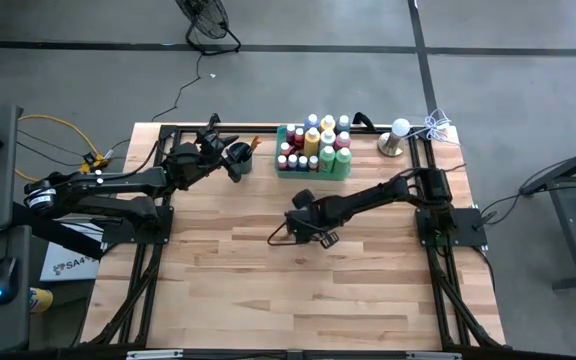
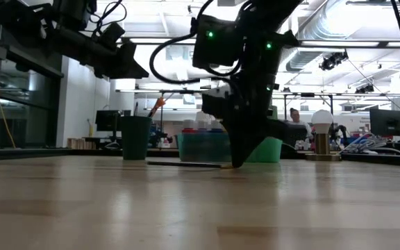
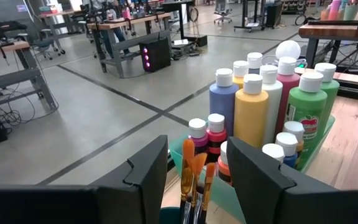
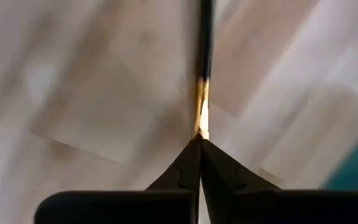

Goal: Pick & Place Paint Supplies
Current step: Put the gold black paint brush into the blue cup

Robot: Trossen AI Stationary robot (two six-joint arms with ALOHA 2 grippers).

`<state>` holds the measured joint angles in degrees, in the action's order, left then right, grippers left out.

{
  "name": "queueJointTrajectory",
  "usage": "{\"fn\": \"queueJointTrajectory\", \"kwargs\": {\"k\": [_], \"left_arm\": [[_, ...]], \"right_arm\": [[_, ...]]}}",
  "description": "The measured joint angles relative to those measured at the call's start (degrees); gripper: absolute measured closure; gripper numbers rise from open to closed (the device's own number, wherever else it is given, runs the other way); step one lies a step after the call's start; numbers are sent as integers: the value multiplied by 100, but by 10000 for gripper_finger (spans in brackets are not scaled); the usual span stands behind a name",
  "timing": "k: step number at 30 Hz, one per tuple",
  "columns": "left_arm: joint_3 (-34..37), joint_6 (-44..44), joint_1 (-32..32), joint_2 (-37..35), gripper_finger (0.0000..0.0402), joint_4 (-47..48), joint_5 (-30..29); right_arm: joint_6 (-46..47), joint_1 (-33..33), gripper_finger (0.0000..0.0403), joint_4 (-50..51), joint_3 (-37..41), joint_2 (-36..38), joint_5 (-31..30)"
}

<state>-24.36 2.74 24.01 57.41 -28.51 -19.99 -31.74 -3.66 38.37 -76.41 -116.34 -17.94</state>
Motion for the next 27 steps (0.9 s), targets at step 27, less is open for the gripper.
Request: {"fn": "queueJointTrajectory", "kwargs": {"k": [27], "left_arm": [[0,-17,0,0,238,2,267]], "right_arm": [[970,291,276,280,-19,97,187]]}}
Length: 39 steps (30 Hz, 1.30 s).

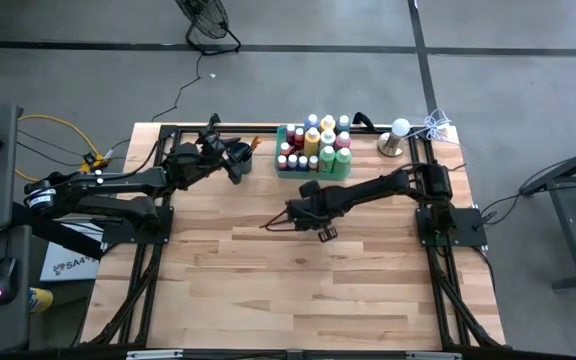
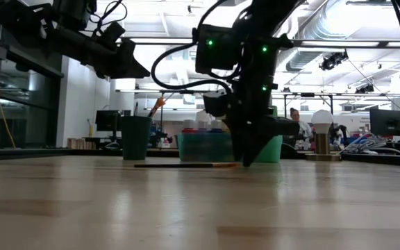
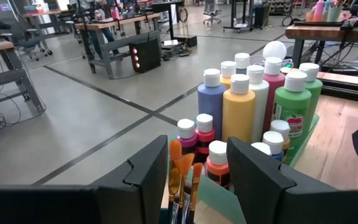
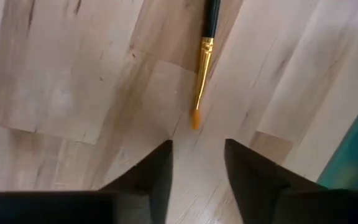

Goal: Pick & Place Paint Supplies
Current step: Put the gold black paint brush into the blue cup

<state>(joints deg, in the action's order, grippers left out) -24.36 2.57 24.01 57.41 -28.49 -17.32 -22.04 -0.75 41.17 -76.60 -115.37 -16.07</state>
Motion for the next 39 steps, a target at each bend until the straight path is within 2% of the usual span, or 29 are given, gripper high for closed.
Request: {"fn": "queueJointTrajectory", "kwargs": {"k": [3,6,15,22,28,39], "left_arm": [[0,2,0,0,238,0,0],[0,2,0,0,238,0,-2],[0,18,0,0,238,3,-4],[0,17,0,0,238,10,-4],[0,17,0,0,238,11,-7],[0,15,0,0,238,9,-7]], "right_arm": [[0,56,243,-19,-2,2,81],[-7,97,233,-86,-2,7,218],[177,242,251,-420,-6,9,1045],[297,443,263,-388,-10,-4,1368],[297,494,287,-364,-10,-11,1381],[289,500,366,-418,-10,-21,1310]]}}
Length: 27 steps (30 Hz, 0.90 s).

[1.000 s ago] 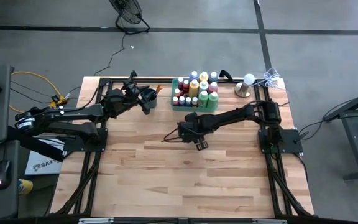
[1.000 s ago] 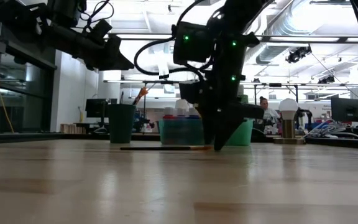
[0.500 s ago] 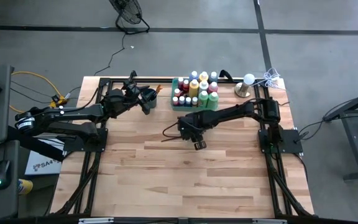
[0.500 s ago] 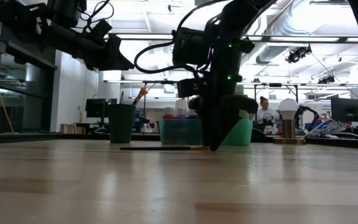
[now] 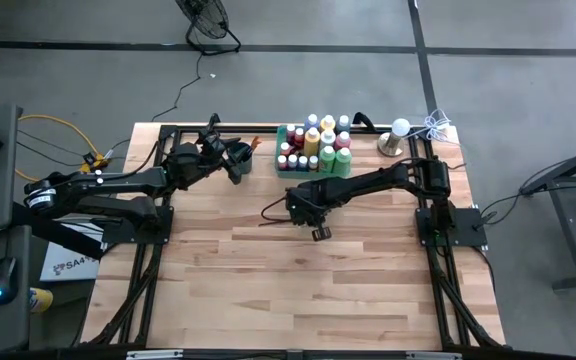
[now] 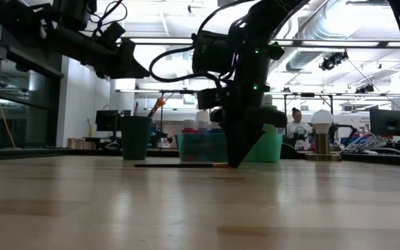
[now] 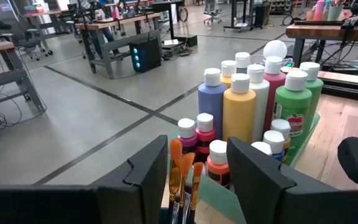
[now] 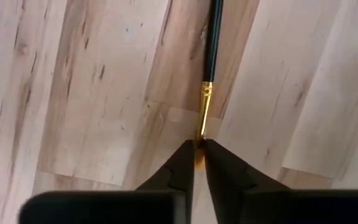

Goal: Pick & Place Paint Supplies
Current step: Put the gold black paint brush into the blue cup

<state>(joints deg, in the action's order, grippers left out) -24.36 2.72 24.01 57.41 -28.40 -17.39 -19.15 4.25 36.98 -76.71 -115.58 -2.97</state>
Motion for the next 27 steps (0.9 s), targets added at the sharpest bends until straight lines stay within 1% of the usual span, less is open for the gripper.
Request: {"fn": "queueJointTrajectory", "kwargs": {"k": [4,8,10,13,17,22,24,27], "left_arm": [[0,0,0,0,238,0,-2],[0,0,0,0,238,0,-1],[0,0,0,0,238,0,-2],[0,-1,0,0,238,4,23],[0,-18,0,0,238,-2,240],[-9,-101,0,0,238,3,466],[-103,-193,0,0,238,141,558],[-278,-303,0,0,238,439,845]], "right_arm": [[-41,0,395,35,0,-1,-20],[-55,-16,398,45,0,-1,-42],[-60,-69,398,39,2,-1,-221],[-266,-215,399,53,4,13,-913],[-727,-480,399,56,7,21,-1881],[-1245,-834,399,-116,7,26,-2749],[-1476,-968,399,-222,7,30,-3205],[-1923,-1148,399,-417,7,32,-3881]]}}
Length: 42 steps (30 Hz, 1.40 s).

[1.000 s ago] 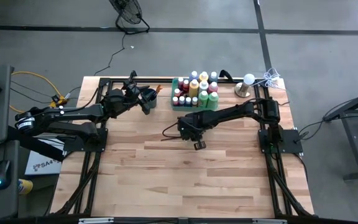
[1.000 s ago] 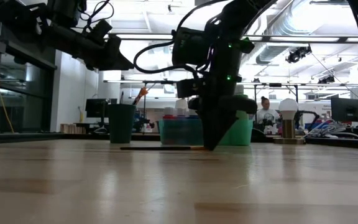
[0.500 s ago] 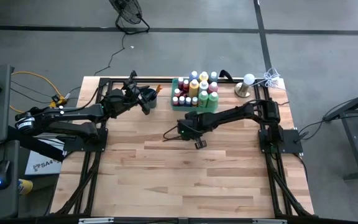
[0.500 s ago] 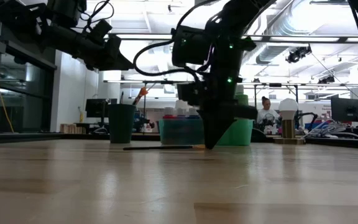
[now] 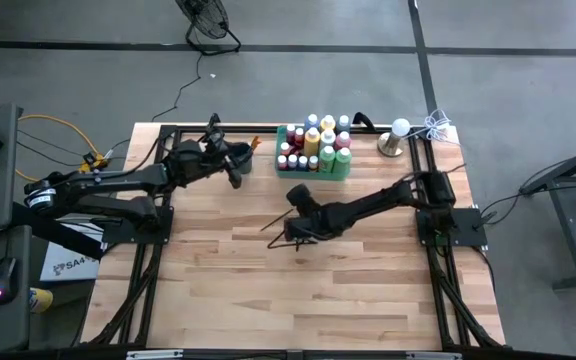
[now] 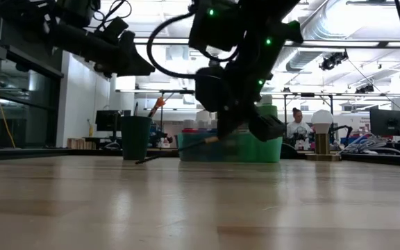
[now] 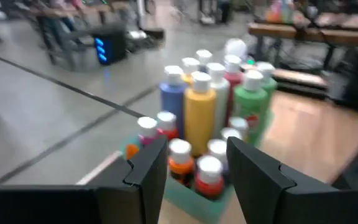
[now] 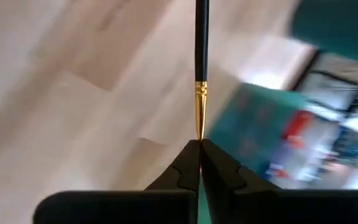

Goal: Pick & Place Paint Supplies
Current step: Put the gold black paint brush into the blue cup

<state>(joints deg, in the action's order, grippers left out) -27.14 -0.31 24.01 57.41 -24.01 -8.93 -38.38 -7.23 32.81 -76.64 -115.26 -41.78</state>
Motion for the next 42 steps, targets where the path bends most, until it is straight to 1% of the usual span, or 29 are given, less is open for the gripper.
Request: {"fn": "queueJointTrajectory", "kwargs": {"k": [3,7,10,14,17,19,22,24,27,33,38,42], "left_arm": [[-154,-139,0,0,238,393,333],[-278,-404,-2,0,238,640,735],[-329,-672,0,0,238,667,1289],[-401,-991,-2,0,238,661,2360],[-412,-1308,-2,0,238,621,3174],[-412,-1487,-4,0,238,651,3587],[-412,-1645,-4,0,238,768,4005],[-412,-1694,-7,0,238,869,4106],[-412,-1718,-88,0,238,1013,4080],[-410,-1714,-474,0,238,1068,4050],[-410,-1715,-691,42,238,1103,3704],[-410,-1776,-681,99,238,1096,3500]], "right_arm": [[-546,-137,399,-335,0,2,-629],[-1524,-260,399,-1015,0,7,-1495],[-2453,-301,399,-1744,0,9,-1979],[-3683,-290,399,-2913,-1,9,-2253],[-4488,-290,399,-3836,0,9,-2352],[-4990,-299,399,-4459,-2,9,-2452],[-5256,-356,399,-5005,-2,17,-2434],[-5382,-420,399,-5147,-2,17,-2427],[-5424,-529,399,-5203,-2,17,-2374],[-5499,-645,399,-5401,-2,17,-2373],[-5682,-705,399,-5675,-2,17,-2237],[-5726,-743,399,-5779,-2,17,-2245]]}}
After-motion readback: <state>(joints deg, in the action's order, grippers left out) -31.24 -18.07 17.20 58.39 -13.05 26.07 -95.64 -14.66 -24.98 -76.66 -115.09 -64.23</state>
